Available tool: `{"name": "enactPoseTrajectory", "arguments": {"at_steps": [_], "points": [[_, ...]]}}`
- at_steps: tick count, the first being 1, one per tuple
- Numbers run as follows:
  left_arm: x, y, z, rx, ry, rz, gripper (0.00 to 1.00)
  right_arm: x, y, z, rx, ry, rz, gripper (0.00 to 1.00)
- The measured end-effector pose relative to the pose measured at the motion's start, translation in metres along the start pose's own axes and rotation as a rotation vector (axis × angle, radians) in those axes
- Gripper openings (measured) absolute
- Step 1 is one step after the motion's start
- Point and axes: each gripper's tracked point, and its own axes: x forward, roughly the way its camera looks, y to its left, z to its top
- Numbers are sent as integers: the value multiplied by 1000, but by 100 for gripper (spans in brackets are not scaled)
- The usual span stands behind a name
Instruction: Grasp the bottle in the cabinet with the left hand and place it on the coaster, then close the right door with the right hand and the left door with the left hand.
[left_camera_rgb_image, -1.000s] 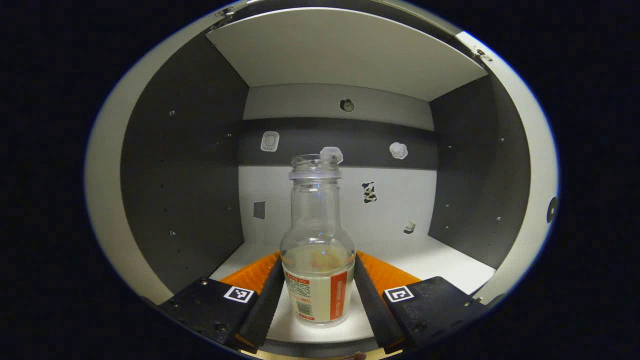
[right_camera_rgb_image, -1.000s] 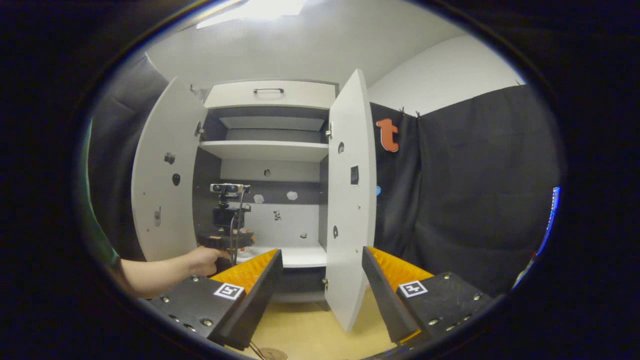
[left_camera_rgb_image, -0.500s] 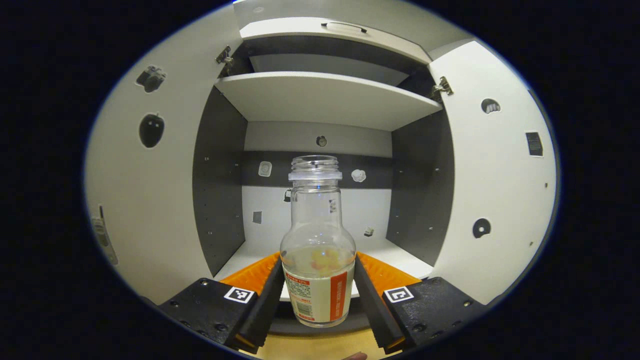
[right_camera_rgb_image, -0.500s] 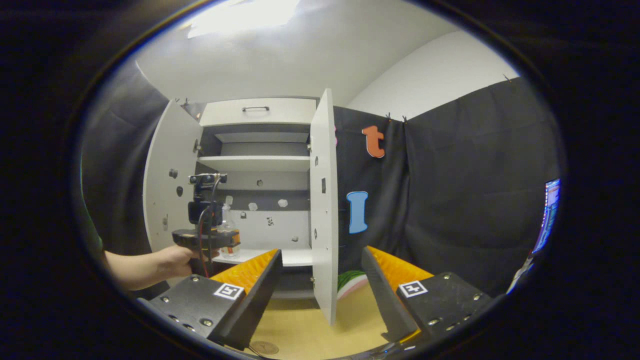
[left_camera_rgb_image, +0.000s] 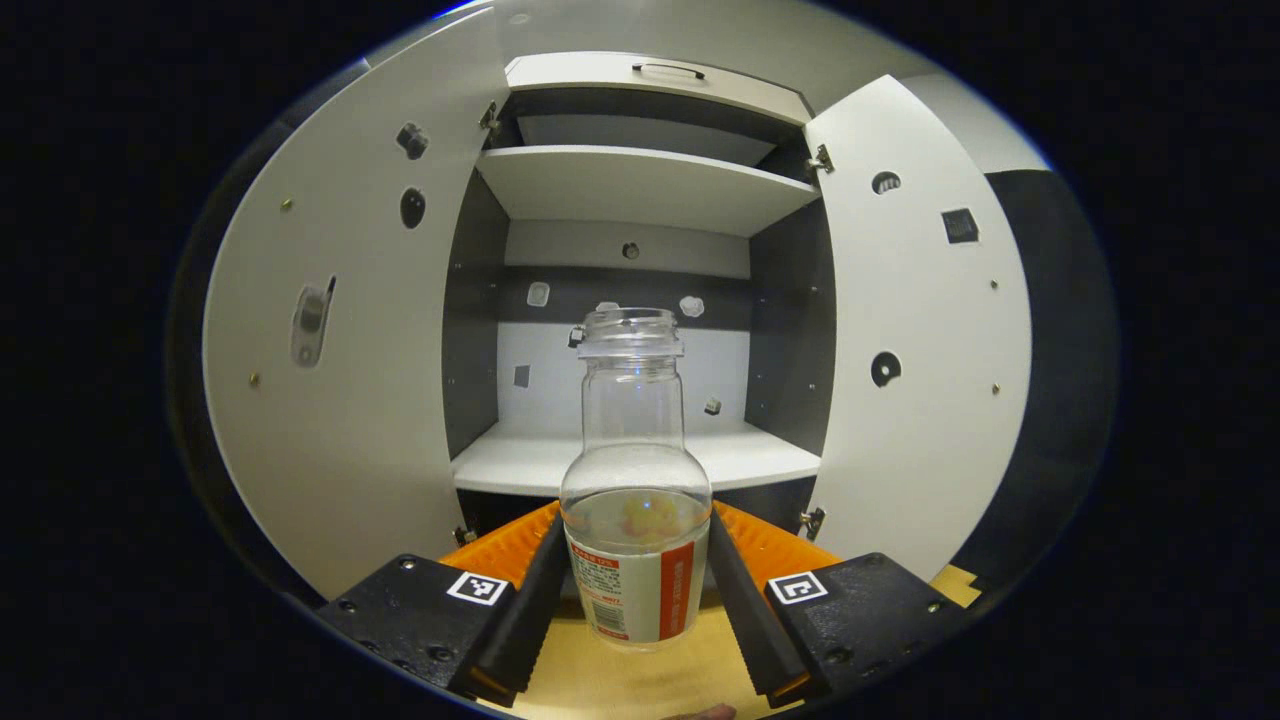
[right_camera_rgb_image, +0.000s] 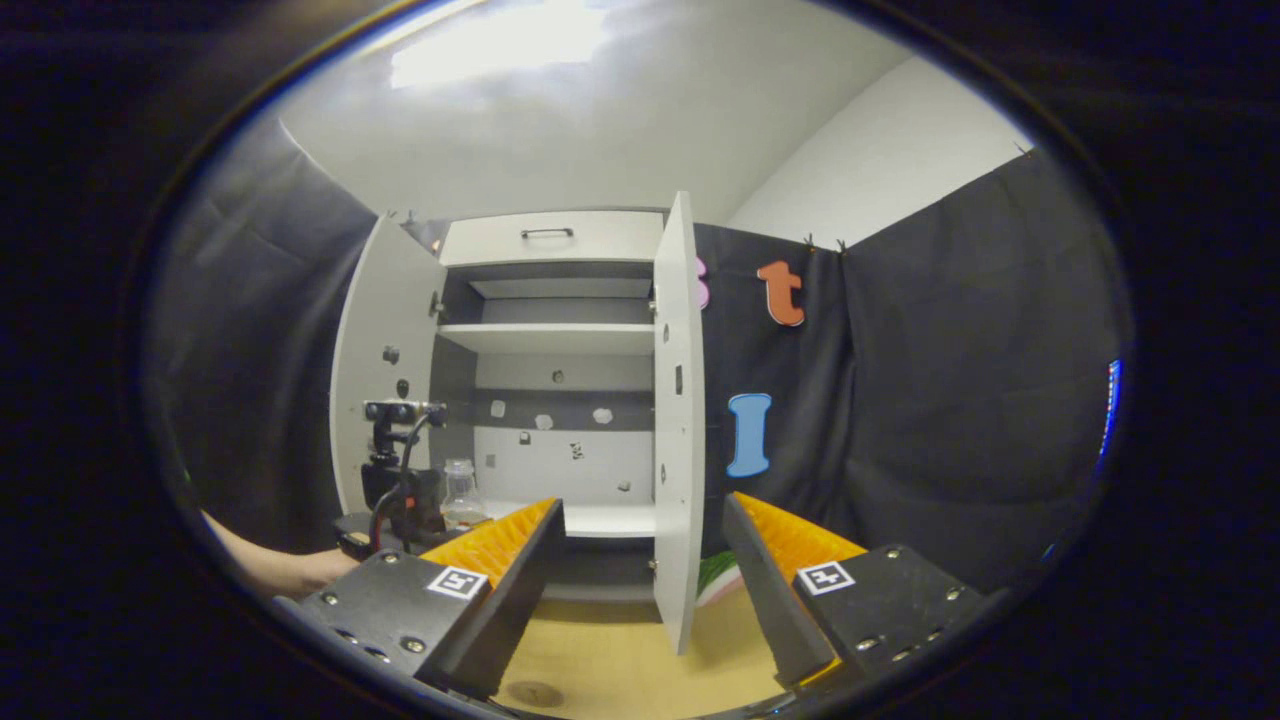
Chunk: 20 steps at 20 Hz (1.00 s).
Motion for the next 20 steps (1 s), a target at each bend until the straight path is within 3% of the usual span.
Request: {"name": "enactPoseTrajectory", "arguments": {"at_steps": [8, 11, 14, 20], "points": [[-52, -24, -143, 8, 43, -71, 80, 27, 47, -23, 23, 56, 139, 97], [-63, -36, -201, 53, 87, -73, 82, 35, 57, -38, 25, 94, 148, 97], [-75, -56, -238, 60, 114, -118, 80, 35, 82, -60, 95, 144, 204, 96], [-87, -70, -273, 83, 131, -181, 80, 43, 94, -81, 129, 170, 197, 98]]}}
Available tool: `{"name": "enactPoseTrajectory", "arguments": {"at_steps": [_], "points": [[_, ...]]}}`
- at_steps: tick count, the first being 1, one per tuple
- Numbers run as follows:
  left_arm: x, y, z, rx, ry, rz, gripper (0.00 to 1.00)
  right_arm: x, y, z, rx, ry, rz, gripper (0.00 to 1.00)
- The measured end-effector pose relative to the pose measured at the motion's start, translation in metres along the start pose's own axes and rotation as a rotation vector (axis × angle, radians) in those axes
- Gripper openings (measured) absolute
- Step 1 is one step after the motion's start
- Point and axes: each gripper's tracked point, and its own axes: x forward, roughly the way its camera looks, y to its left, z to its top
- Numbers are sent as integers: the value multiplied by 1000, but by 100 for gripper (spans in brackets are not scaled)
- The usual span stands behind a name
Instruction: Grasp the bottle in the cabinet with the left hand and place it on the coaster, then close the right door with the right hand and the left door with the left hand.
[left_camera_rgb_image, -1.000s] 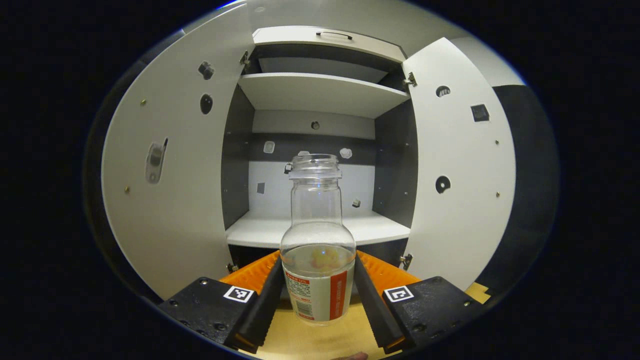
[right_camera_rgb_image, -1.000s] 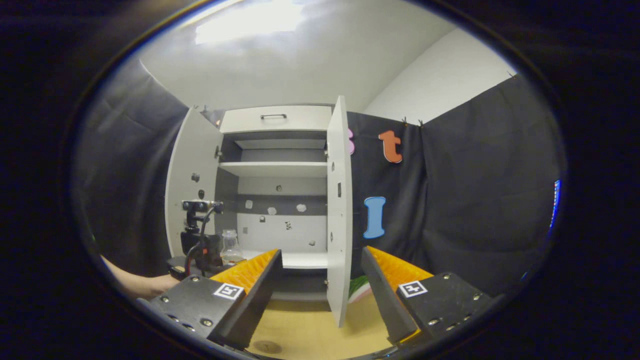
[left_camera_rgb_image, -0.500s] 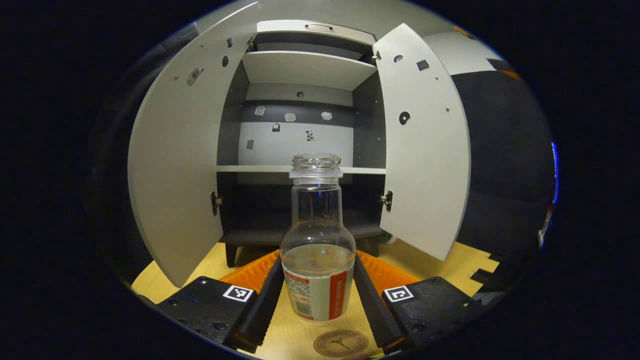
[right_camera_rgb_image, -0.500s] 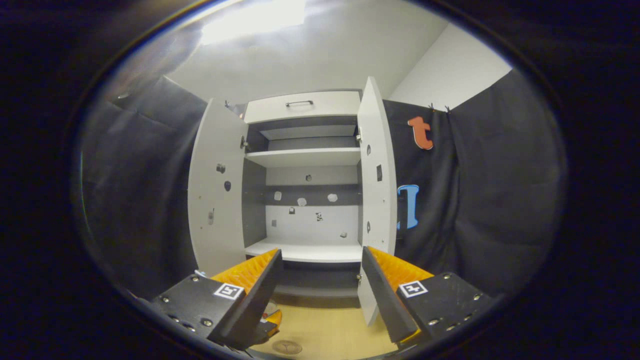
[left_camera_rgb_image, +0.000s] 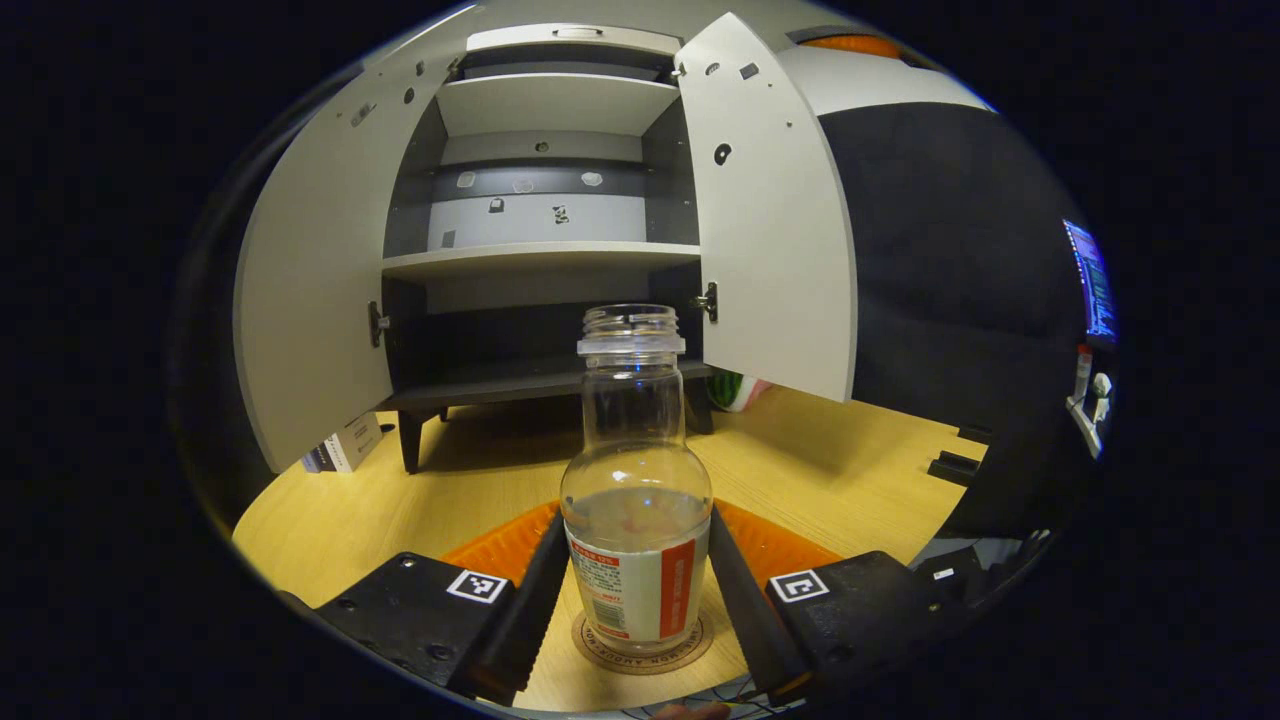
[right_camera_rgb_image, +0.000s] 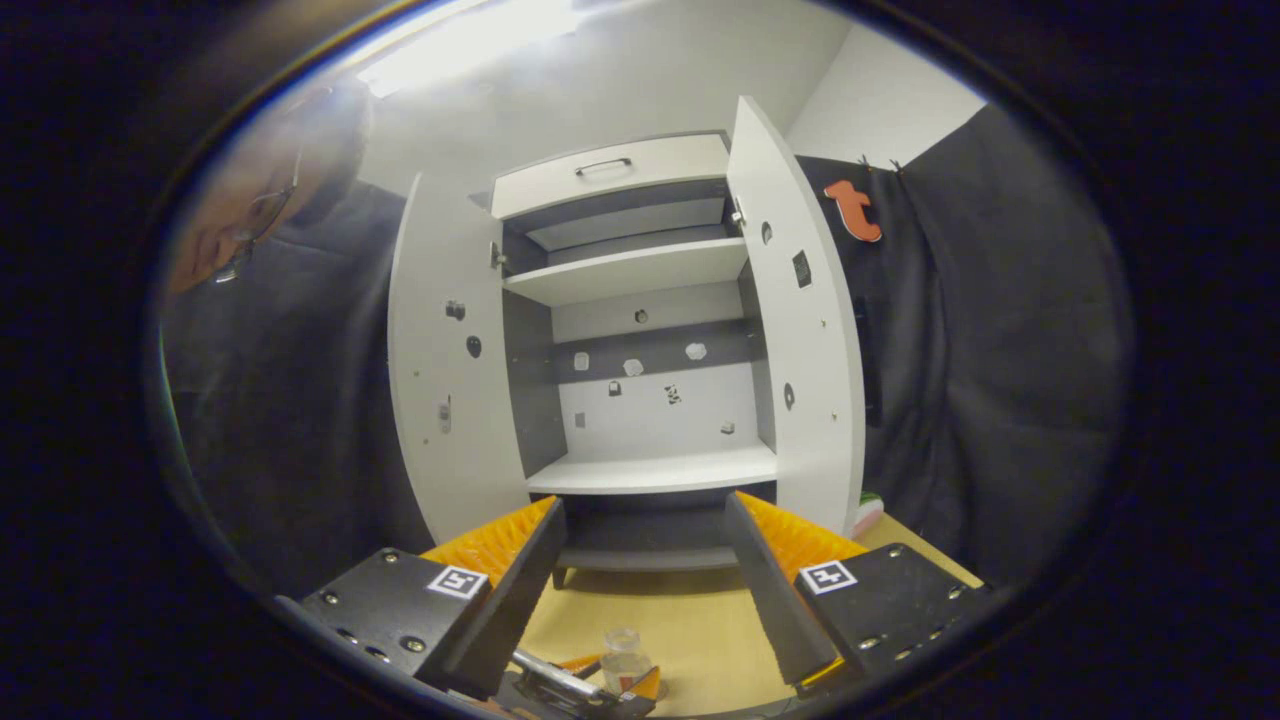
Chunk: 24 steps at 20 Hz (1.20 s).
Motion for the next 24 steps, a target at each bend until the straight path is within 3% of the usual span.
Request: {"name": "enactPoseTrajectory", "arguments": {"at_steps": [5, 7, 11, 15, 24], "points": [[2, -3, -22, -13, 50, -29, 81, -6, -21, 3, -23, 7, -26, 96], [-4, -9, -17, -10, 28, -78, 83, -10, -31, 5, -37, 4, -47, 98], [-13, -2, -7, 25, 39, -85, 89, -23, -58, 7, -61, 12, -110, 96], [-24, 6, 32, 63, 26, -103, 90, -36, -82, 13, -40, 7, -181, 96], [-62, 12, 151, 38, -25, -149, 91, -39, -153, 53, -15, -79, -306, 98]]}}
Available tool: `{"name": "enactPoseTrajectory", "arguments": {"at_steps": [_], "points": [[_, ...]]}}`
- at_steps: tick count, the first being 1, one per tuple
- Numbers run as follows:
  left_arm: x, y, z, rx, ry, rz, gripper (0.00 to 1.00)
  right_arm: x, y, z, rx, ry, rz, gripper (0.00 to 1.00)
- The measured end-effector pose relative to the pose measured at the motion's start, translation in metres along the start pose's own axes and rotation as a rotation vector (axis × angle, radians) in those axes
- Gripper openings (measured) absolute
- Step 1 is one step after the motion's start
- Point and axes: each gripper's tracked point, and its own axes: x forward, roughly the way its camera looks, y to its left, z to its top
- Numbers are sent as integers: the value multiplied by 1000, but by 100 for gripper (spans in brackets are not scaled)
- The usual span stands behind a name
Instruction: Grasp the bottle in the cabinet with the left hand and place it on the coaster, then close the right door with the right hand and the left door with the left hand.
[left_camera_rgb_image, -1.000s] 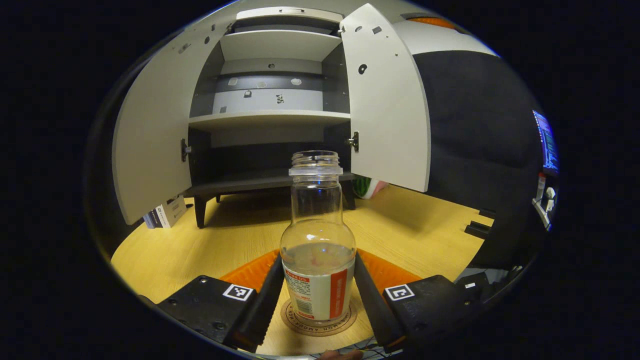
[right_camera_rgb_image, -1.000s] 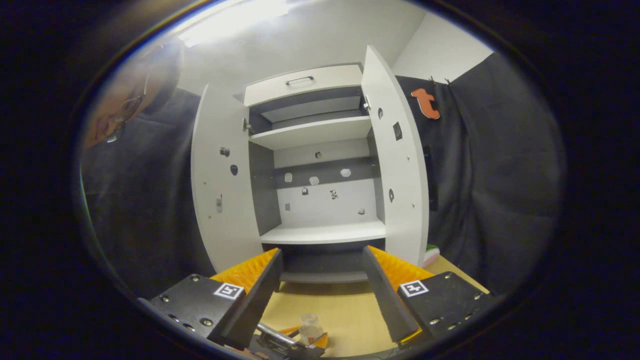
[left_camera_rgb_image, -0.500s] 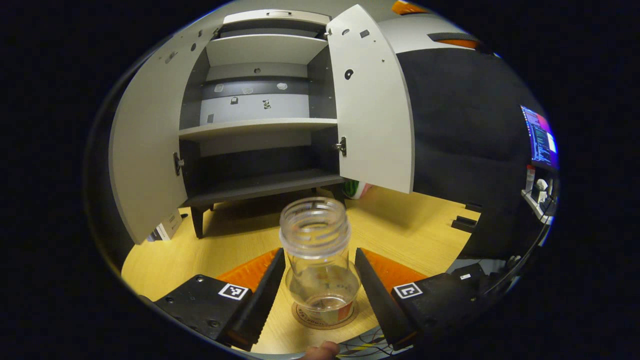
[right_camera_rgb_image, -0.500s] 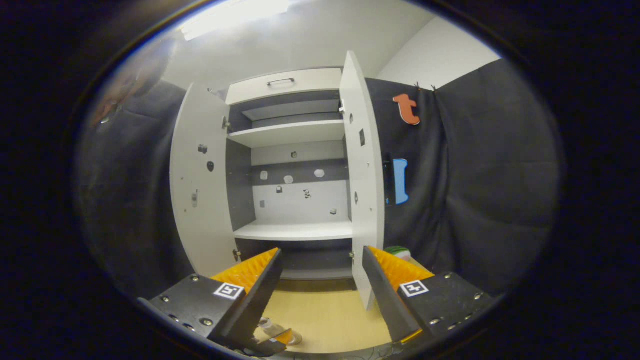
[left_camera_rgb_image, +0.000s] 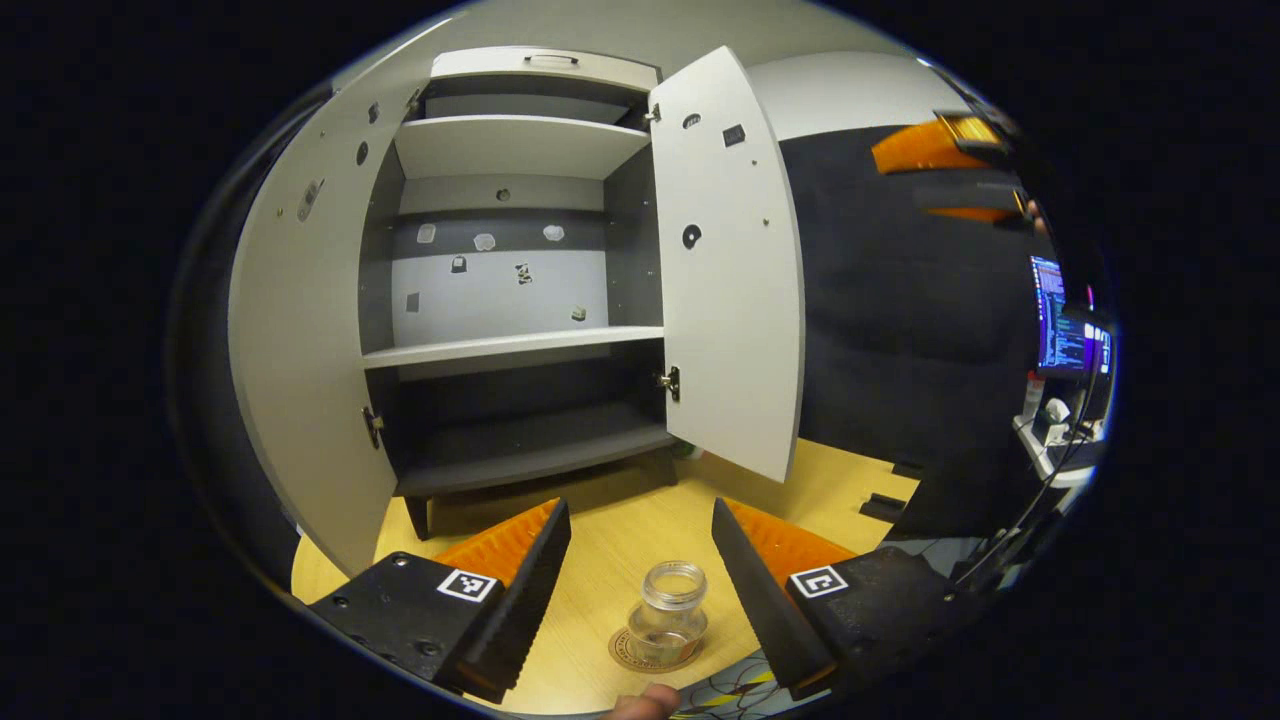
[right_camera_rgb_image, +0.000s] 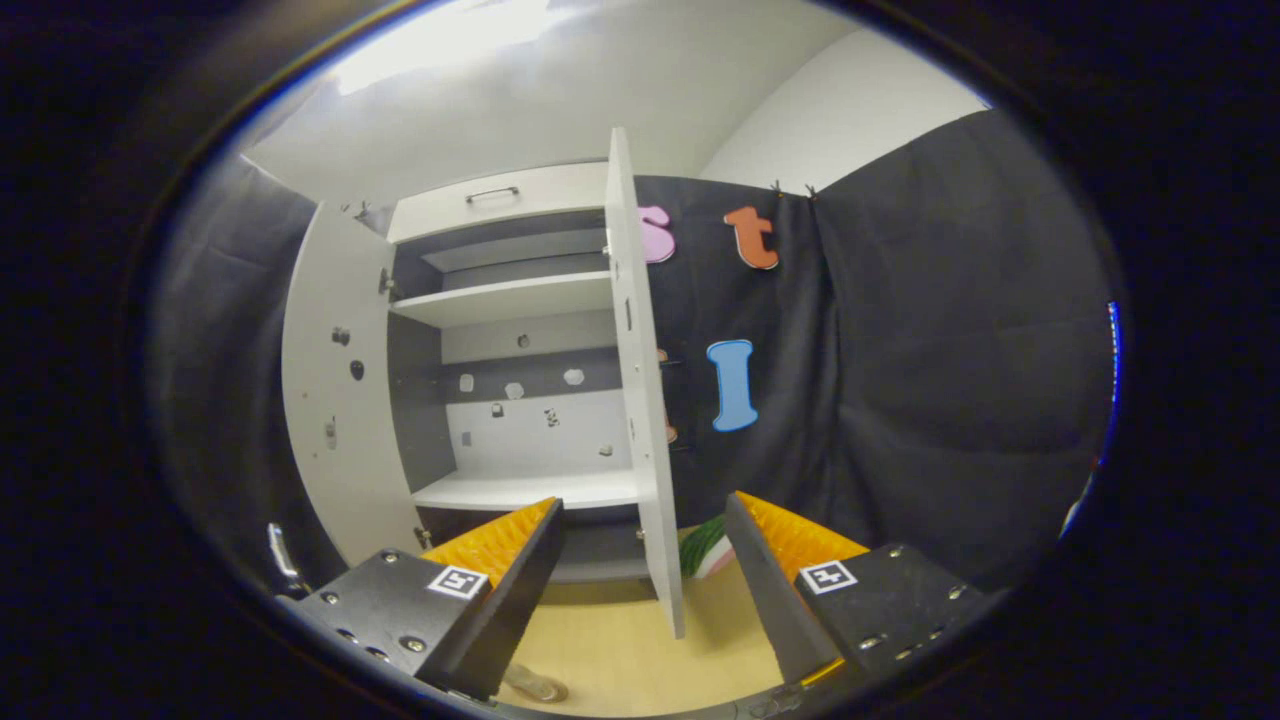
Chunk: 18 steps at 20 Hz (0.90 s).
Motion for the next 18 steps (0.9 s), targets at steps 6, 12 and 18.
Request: {"name": "enactPoseTrajectory", "arguments": {"at_steps": [6, 12, 18], "points": [[-28, 27, 92, -52, -39, 33, 91, 32, -63, 32, -91, -52, -92, 98], [-58, 78, 136, -84, -46, 133, 91, 74, -105, 51, -162, -30, -112, 98], [-101, 128, 151, -80, -81, 234, 90, 136, -112, 46, -127, 14, -50, 97]]}}
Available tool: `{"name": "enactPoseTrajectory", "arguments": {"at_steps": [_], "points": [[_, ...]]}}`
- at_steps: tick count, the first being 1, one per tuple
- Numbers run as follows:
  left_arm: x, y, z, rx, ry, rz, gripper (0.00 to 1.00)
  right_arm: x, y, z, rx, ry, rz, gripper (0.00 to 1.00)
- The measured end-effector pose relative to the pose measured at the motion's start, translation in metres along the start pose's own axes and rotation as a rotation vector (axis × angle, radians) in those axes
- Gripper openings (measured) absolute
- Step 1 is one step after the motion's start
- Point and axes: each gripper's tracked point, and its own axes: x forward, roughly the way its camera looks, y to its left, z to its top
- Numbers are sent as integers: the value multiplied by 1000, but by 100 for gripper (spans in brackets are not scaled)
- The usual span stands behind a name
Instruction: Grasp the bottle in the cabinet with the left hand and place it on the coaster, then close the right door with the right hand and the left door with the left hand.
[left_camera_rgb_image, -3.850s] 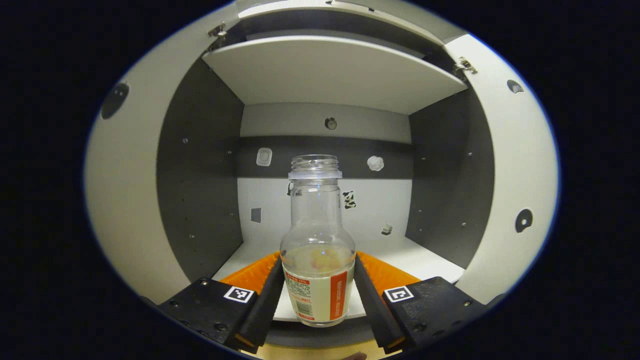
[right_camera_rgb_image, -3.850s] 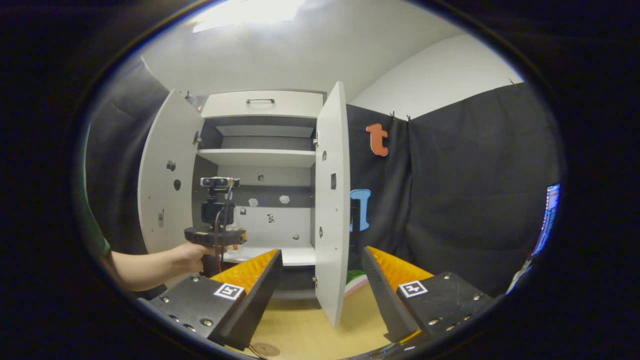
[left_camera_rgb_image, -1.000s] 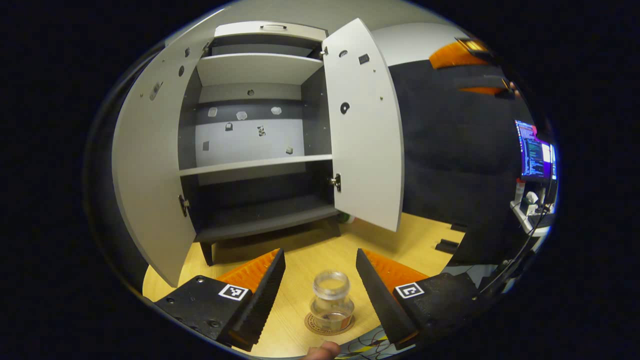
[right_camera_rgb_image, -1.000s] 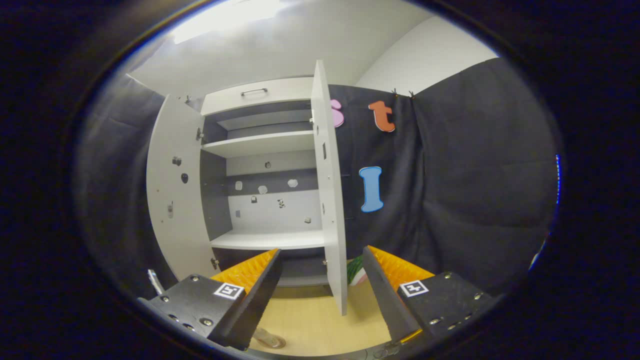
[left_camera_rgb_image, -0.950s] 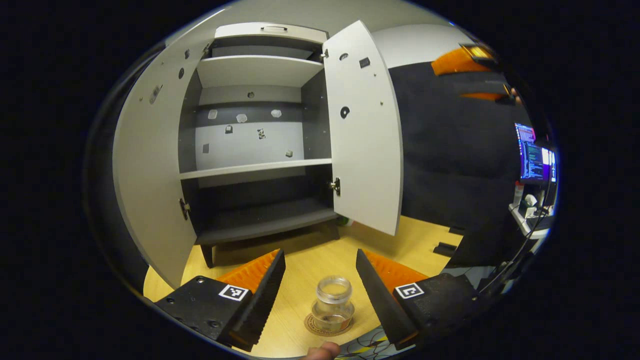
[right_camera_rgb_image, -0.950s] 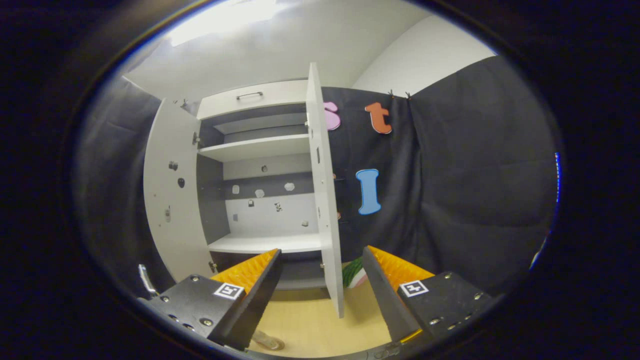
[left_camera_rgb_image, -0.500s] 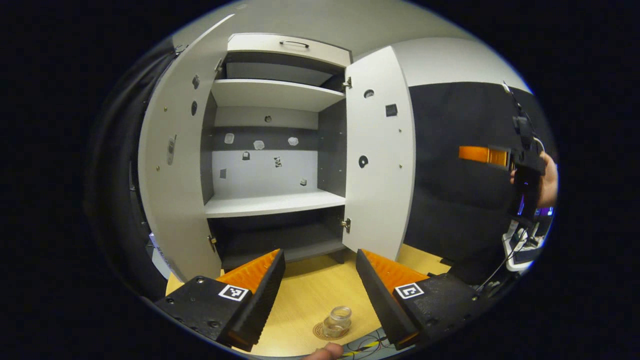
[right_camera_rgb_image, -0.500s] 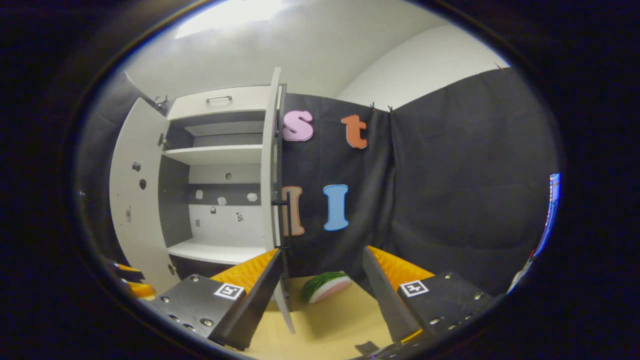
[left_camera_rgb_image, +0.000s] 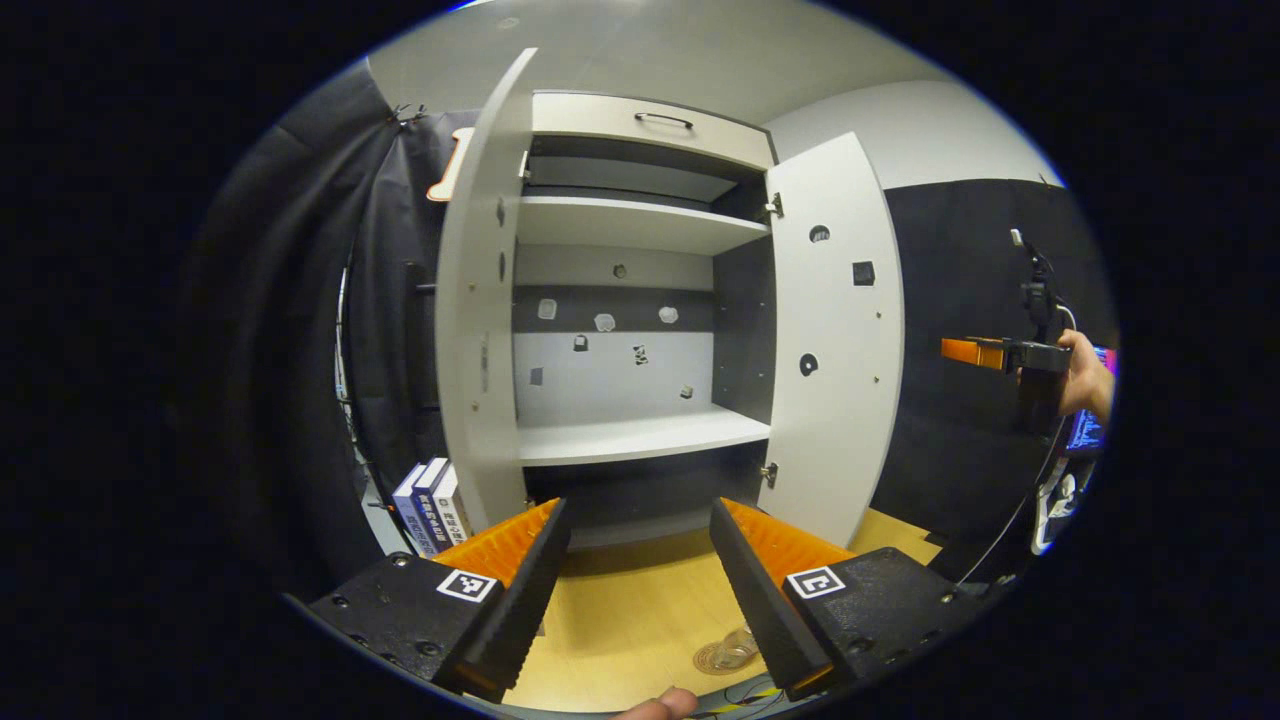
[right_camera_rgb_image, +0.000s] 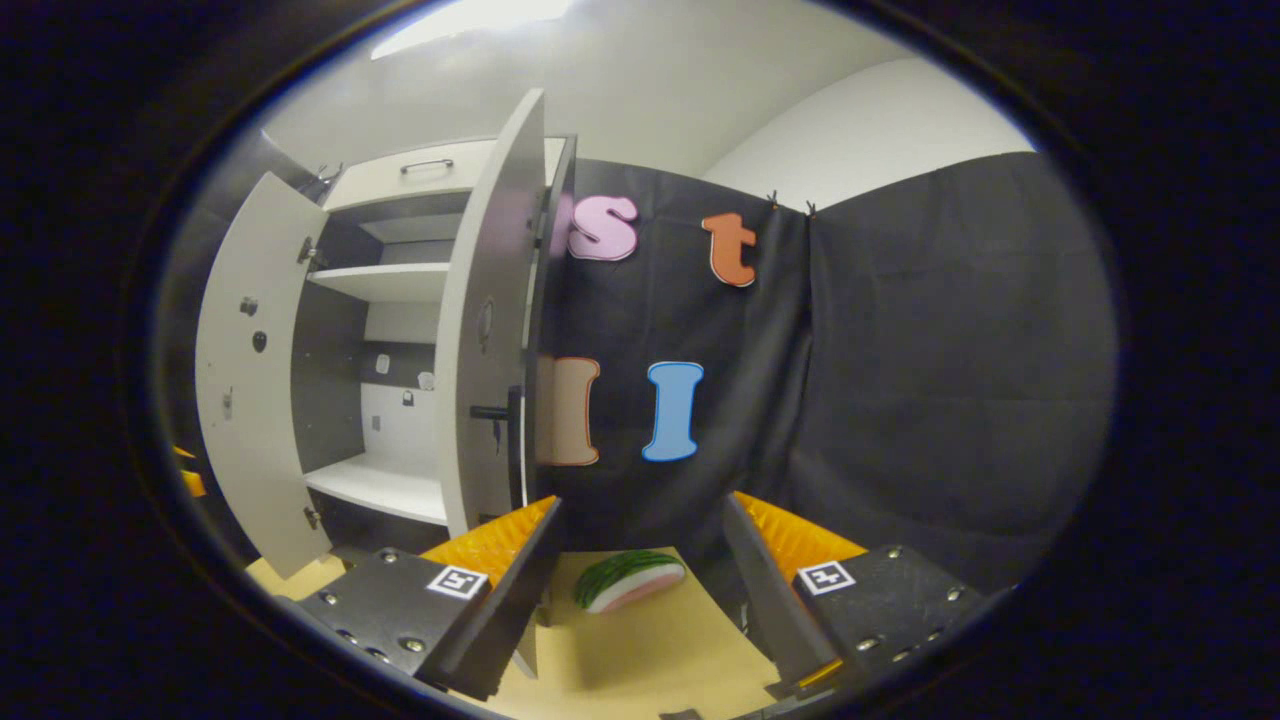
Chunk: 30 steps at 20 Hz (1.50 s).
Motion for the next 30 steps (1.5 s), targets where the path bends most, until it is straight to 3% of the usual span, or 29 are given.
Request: {"name": "enactPoseTrajectory", "arguments": {"at_steps": [3, 7, 10, 14, 15, 16, 17, 18, 19, 20, 21, 25, 30], "points": [[-16, 28, 17, -9, -41, 54, 91, 39, -13, 2, 114, 27, -45, 97], [-39, 65, 28, -7, -70, 121, 90, 67, 6, -13, 212, 169, 17, 98], [-54, 91, 23, -8, -60, 168, 90, 80, 22, -15, 267, 199, 43, 99], [-69, 122, 22, 0, -55, 241, 90, 89, 47, -2, 193, 146, 84, 98], [-74, 128, 24, 0, -61, 254, 90, 87, 45, 3, 135, 108, 83, 87], [-77, 135, 25, 0, -67, 269, 90, 88, 46, 10, 82, 69, 76, 95], [-80, 142, 25, -2, -66, 282, 90, 87, 51, 17, 31, 42, 72, 94], [-86, 149, 23, -5, -66, 298, 90, 86, 54, 20, -1, 34, 68, 85], [-89, 156, 23, -11, -68, 314, 90, 81, 56, 16, -10, 38, 67, 93], [-91, 159, 23, -20, -69, 322, 91, 80, 58, 15, -4, 44, 71, 86], [-92, 163, 23, -28, -68, 332, 90, 79, 59, 15, 2, 42, 72, 93], [-90, 174, 25, -48, -72, 351, 90, 78, 62, 17, -2, 37, 65, 93], [-83, 178, 21, -43, -63, 352, 90, 75, 81, 18, 2, 34, 116, 93]]}}
